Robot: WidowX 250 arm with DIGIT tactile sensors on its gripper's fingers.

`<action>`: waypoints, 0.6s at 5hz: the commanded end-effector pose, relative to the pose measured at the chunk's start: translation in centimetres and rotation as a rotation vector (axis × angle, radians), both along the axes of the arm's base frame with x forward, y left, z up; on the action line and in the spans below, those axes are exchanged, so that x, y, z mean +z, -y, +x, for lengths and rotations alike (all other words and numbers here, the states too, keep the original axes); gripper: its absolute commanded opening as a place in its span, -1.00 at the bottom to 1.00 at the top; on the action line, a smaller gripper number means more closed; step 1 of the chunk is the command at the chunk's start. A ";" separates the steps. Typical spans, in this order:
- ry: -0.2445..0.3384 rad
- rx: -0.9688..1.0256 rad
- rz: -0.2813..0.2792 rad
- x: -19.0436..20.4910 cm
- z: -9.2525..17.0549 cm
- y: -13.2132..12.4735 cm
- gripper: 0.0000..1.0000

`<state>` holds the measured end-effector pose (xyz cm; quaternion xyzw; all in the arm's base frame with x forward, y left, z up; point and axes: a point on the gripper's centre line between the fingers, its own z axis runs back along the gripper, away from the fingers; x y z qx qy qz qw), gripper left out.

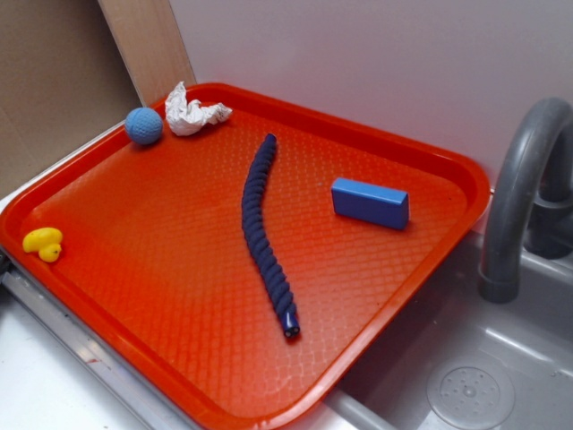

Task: Grab the blue block.

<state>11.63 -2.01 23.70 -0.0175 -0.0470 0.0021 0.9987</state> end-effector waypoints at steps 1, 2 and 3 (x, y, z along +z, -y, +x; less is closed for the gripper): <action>0.000 0.000 0.000 0.0 0.0 0.0 1.00; 0.016 -0.017 0.020 -0.1 0.4 0.5 1.00; 0.033 -0.246 0.062 -1.7 4.2 3.5 1.00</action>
